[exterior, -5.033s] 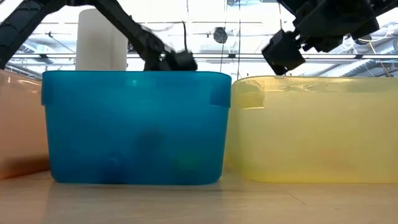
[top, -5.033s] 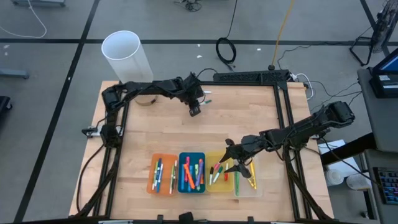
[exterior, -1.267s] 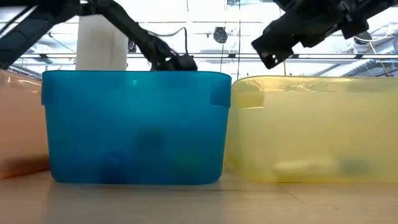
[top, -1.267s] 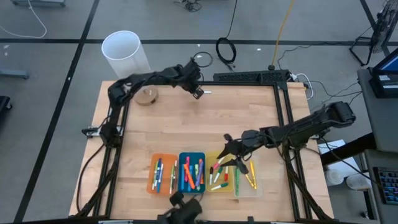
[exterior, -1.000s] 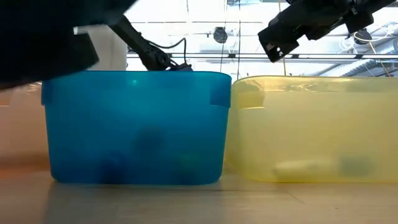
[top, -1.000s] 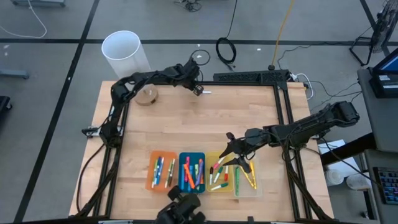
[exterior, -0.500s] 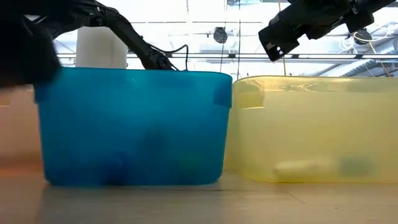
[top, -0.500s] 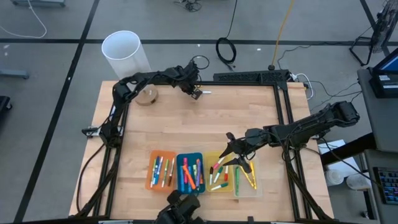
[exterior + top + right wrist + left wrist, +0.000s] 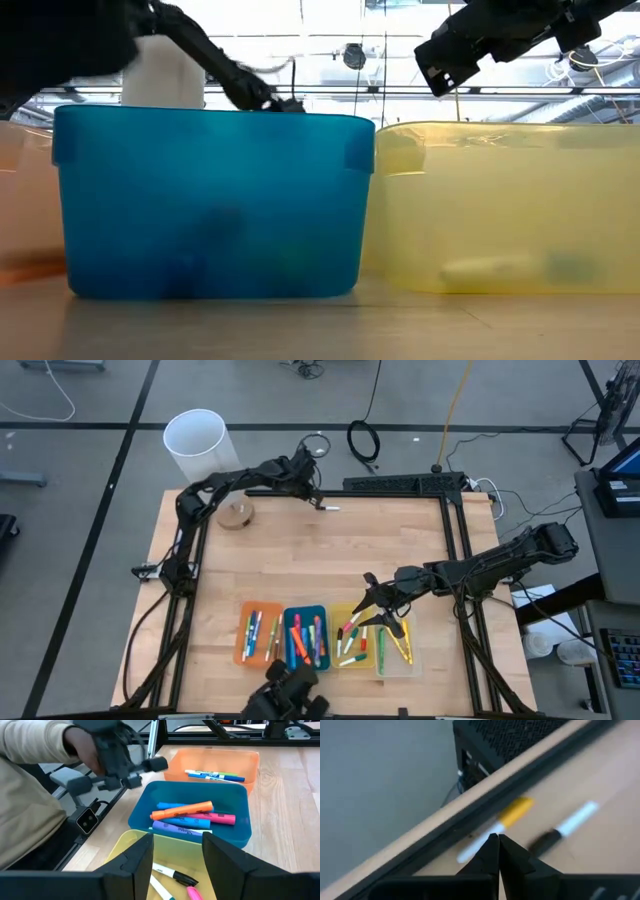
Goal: Pick & Place Markers
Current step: Put the black highlighter pen into the yellow bin
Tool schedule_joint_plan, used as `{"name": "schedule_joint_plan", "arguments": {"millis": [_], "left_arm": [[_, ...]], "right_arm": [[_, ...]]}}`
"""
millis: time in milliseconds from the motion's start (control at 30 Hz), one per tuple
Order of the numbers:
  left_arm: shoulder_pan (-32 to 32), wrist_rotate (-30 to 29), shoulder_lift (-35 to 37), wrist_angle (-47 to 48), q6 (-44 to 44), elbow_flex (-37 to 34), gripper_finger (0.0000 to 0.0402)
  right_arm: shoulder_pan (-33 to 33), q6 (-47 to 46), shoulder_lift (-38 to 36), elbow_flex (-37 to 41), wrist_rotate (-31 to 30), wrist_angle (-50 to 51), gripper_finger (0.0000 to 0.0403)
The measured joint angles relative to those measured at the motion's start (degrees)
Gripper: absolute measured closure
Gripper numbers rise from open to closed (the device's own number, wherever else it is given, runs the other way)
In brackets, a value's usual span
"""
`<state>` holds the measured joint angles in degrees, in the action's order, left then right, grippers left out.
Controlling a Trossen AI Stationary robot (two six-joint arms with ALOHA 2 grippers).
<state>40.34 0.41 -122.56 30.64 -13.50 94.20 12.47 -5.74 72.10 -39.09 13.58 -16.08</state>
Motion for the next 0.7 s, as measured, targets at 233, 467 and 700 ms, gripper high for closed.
{"name": "schedule_joint_plan", "arguments": {"millis": [233, 467, 700], "left_arm": [[0.73, -1.52, -2.73, -1.25, -0.33, 0.05, 0.0396], [1.91, 1.94, -2.75, 3.7, -0.63, 0.08, 0.0397], [2.11, 9.8, -2.33, 4.06, 5.44, -0.03, 0.0395]], "right_arm": [[0.01, 0.04, 0.0, 0.0, 0.02, 0.03, 0.0248], [0.0, 0.87, 0.0, 0.0, 0.0, -0.4, 0.0248], [0.0, 0.87, 0.0, 0.0, -0.02, -0.33, 0.0248]]}}
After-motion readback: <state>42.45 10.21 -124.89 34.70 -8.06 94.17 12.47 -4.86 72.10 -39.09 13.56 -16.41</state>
